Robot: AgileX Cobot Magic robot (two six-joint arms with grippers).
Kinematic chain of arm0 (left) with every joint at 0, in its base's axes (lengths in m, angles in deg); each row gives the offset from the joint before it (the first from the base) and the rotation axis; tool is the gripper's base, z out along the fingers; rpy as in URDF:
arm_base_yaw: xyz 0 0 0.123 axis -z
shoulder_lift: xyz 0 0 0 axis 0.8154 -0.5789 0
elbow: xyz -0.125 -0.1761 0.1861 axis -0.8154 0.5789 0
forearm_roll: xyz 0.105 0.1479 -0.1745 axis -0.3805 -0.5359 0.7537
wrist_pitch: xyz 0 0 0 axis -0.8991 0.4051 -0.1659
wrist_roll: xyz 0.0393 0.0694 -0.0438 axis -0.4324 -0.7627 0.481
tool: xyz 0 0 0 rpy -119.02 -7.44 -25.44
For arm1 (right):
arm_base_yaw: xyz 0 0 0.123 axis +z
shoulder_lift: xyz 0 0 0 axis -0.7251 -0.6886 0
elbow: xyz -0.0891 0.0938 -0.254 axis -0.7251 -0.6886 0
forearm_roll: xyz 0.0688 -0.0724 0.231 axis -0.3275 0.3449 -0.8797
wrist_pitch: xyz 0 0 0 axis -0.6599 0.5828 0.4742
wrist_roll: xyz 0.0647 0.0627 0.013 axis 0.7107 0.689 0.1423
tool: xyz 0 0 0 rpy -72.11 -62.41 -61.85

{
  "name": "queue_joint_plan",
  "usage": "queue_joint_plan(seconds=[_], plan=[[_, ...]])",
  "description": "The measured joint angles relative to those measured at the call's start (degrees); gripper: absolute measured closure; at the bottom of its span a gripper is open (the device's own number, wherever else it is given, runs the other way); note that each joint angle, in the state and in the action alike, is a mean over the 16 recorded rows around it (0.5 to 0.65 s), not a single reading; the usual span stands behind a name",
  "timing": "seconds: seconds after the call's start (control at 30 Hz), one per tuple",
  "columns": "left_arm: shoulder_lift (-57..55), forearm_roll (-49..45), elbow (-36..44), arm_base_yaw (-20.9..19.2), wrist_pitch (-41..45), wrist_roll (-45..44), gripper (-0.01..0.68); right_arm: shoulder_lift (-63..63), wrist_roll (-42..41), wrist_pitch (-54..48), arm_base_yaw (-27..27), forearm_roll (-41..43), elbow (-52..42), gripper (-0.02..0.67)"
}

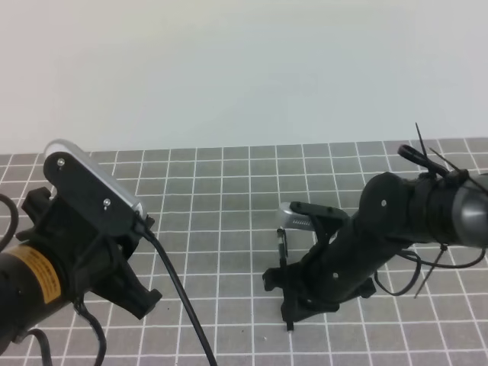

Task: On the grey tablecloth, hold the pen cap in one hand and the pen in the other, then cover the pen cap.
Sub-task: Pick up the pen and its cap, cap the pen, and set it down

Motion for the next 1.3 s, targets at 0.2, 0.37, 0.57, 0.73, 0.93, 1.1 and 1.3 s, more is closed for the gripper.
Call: queue_joint_plan(seconds=[0.2, 0.37, 0.57, 0.73, 0.93, 1.1, 1.3], plan=[[0.0, 0.1, 0.0, 0.0, 0.1, 0.1, 0.674, -1.4, 0.1, -0.3, 0.0, -0.1, 1.3, 0.500], [0.0, 0.2, 0.0, 0.0, 0.1, -0.2, 0.674, -1.9, 0.1, -0.8, 0.0, 0.0, 2.2, 0.405], [0.0, -0.6, 0.0, 0.0, 0.1, -0.6, 0.674, -0.7, -0.1, -2.2, 0.0, 0.1, 3.1, 0.352], [0.5, -2.6, 0.0, -0.1, 0.7, -0.7, 0.674, 3.1, -1.0, -5.0, 0.0, 1.8, 4.0, 0.393], [3.2, -5.3, 0.0, -0.1, 2.1, 0.0, 0.674, 11.9, -2.8, -8.1, 0.0, 5.6, 3.8, 0.501], [7.9, -6.8, 0.3, -0.1, 3.1, 1.1, 0.674, 22.3, -5.9, -9.0, 0.0, 8.9, 1.2, 0.590], [15.7, -7.0, 2.2, -0.1, 4.3, 2.4, 0.674, 35.3, -9.7, -7.2, 0.1, 12.0, -5.5, 0.648]])
